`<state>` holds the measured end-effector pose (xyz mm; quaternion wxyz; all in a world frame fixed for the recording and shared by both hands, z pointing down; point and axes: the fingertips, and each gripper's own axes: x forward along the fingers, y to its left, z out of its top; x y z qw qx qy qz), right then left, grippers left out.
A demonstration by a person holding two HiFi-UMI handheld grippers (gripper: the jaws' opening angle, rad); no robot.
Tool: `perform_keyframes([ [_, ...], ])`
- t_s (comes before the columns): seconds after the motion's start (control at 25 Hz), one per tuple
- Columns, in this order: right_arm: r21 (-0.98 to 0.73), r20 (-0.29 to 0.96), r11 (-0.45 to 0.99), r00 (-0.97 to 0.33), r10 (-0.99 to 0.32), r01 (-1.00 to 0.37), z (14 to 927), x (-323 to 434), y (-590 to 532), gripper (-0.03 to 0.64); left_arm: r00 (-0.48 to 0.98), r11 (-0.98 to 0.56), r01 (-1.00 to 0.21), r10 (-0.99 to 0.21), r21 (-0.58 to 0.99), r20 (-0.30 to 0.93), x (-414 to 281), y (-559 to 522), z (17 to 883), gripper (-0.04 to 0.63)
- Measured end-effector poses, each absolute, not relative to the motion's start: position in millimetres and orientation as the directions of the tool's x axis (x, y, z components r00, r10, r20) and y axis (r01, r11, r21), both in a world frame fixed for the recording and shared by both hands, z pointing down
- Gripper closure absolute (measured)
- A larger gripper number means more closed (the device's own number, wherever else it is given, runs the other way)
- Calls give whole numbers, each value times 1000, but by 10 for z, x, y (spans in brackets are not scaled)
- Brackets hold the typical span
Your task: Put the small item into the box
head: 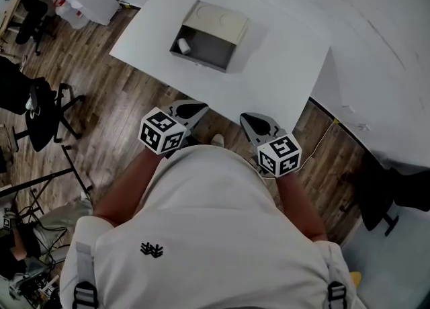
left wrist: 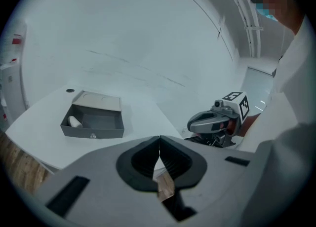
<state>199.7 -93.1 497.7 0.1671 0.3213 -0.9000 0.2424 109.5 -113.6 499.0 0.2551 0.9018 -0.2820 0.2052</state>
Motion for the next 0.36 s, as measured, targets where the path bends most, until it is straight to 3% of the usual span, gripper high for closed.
perform_keyframes([
  [0.36, -328, 447, 650, -719, -533, -686, 5013, 2172, -1040, 611, 683, -595, -717, -493, 364, 539, 843, -1663, 5074, 586],
])
